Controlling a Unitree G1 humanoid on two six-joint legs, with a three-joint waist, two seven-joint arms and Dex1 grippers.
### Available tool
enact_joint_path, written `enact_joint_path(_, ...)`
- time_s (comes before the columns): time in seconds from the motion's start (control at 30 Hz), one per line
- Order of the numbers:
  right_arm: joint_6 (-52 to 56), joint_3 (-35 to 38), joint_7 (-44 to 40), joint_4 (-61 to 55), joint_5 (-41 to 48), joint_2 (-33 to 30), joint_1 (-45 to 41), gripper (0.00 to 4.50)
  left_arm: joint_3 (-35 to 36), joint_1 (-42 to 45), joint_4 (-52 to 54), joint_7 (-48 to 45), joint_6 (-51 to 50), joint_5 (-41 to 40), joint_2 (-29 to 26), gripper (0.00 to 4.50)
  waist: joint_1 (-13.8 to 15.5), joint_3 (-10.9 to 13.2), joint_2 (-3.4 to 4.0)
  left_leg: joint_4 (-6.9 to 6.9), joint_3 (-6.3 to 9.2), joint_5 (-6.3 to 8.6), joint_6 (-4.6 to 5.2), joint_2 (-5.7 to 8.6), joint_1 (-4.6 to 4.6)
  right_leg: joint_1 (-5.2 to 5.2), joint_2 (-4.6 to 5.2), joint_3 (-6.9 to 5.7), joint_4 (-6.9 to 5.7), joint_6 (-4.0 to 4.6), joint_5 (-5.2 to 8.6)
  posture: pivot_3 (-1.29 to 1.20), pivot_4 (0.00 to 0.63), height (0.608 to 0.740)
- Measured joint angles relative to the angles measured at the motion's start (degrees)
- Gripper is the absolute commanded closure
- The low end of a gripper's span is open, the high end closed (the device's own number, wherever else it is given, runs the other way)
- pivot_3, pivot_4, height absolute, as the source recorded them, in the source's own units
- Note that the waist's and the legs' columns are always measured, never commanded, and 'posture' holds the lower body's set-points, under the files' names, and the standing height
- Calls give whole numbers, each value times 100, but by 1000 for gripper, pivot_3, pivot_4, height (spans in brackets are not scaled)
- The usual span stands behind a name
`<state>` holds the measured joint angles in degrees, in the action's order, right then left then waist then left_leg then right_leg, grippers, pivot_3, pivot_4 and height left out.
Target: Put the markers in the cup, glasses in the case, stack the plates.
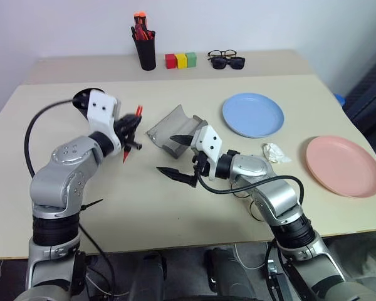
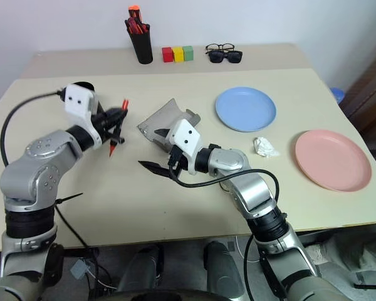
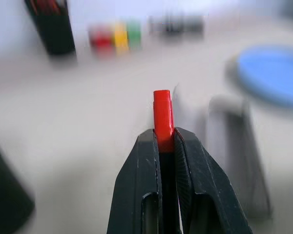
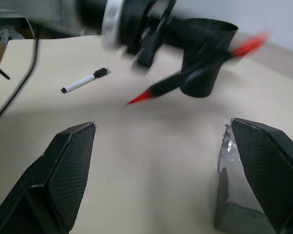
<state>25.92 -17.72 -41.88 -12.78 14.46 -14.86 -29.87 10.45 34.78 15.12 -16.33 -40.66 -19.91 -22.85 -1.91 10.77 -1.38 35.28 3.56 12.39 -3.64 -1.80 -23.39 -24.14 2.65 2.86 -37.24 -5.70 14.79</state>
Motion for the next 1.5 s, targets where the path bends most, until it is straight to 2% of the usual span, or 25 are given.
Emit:
enact_joint_path(0.13,-137,-9,26,115,-43,137,-101,0,349,1175,-999,663,1444,452,37,4472,-31,0,-2,-3,-8,1,2,2,-1,0,4,6,7,-5,-3,0,150,740)
enact_joint_path(0.23,-214,28,117,217,-78,189,-147,0,448,1572,-2151,1326,2275,1090,-240,4472,-68,-1,1,-9,-7,2,4,1,6,-2,0,6,2,-4,-3,0,150,740)
enact_joint_path(0.47,-308,49,261,292,-100,313,-188,0,392,1564,-4061,1754,3911,1650,-135,4472,9,-1,-2,-1,-6,2,3,3,-7,-3,6,2,5,-9,-6,0,150,740)
enact_joint_path(0.8,-310,78,409,291,-182,315,-186,0,323,1561,-5201,1807,5062,1803,-31,4472,-16,-1,-2,-3,-6,2,3,3,-5,-6,3,2,1,-9,-6,0,150,740)
enact_joint_path(0.87,-310,83,434,291,-185,320,-187,0,324,1549,-5335,1810,5153,1800,5,3575,-16,-1,-2,-3,-6,2,3,3,-5,-6,3,2,1,-9,-6,0,150,740)
enact_joint_path(1.0,-295,167,512,291,-171,410,-187,0,331,1512,-5395,1900,5267,1798,59,1770,-27,-1,-2,-3,-5,2,3,3,-6,-7,3,2,0,-9,-6,0,150,740)
enact_joint_path(1.23,-284,276,571,312,-115,499,-228,0,458,1229,-5207,2027,5294,1635,106,1770,-46,-1,-2,-3,-5,2,3,2,-5,-7,3,2,-1,-9,-6,0,150,740)
enact_joint_path(1.33,-285,278,578,350,-114,517,-247,0,759,1024,-4544,2480,5205,1580,55,1770,-74,-1,-2,-5,-5,2,3,1,-5,-10,3,4,-2,-9,-6,0,150,740)
enact_joint_path(1.4,-285,302,589,402,-114,508,-261,0,1120,798,-3783,3025,4728,1672,-153,1770,-100,-1,-2,-7,-5,2,3,-2,-3,-14,1,5,-7,-9,-6,0,150,740)
enact_joint_path(1.5,-285,416,603,438,-114,464,-266,0,1745,167,-2501,3492,3387,1667,-392,1770,-109,-2,0,-9,-6,2,3,-1,1,-13,3,5,-14,-9,-6,0,150,740)
